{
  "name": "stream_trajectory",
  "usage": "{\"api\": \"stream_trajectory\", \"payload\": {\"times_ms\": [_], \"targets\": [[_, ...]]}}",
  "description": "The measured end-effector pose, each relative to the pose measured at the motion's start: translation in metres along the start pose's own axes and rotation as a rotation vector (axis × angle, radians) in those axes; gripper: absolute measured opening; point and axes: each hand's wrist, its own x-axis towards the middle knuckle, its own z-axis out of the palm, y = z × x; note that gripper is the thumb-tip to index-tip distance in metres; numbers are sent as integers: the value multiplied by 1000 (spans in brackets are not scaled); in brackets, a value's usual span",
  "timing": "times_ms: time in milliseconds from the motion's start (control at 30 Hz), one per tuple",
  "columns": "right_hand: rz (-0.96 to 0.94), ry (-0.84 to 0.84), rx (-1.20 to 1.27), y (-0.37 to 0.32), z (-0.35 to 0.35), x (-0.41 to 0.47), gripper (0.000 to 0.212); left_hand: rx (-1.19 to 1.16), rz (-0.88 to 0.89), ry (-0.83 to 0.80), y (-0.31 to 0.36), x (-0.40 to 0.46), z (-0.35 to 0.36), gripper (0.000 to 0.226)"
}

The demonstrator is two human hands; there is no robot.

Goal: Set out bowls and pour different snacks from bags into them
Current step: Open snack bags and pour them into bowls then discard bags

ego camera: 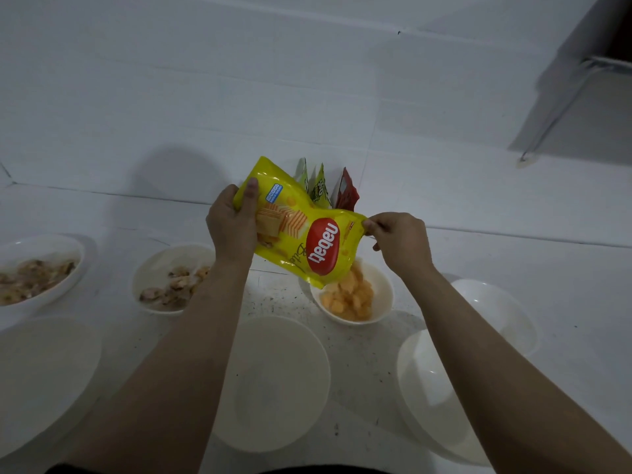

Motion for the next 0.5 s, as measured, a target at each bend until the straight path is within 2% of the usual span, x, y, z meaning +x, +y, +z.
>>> {"api": "stream_trajectory", "payload": {"times_ms": [300, 500], "targets": [[-53, 32, -29, -8, 3, 5, 23, -33, -32, 38, -1, 1, -4, 50], [-107, 82, 58, -24, 6, 12, 21, -130, -115, 91, -2, 0, -8, 47]]}}
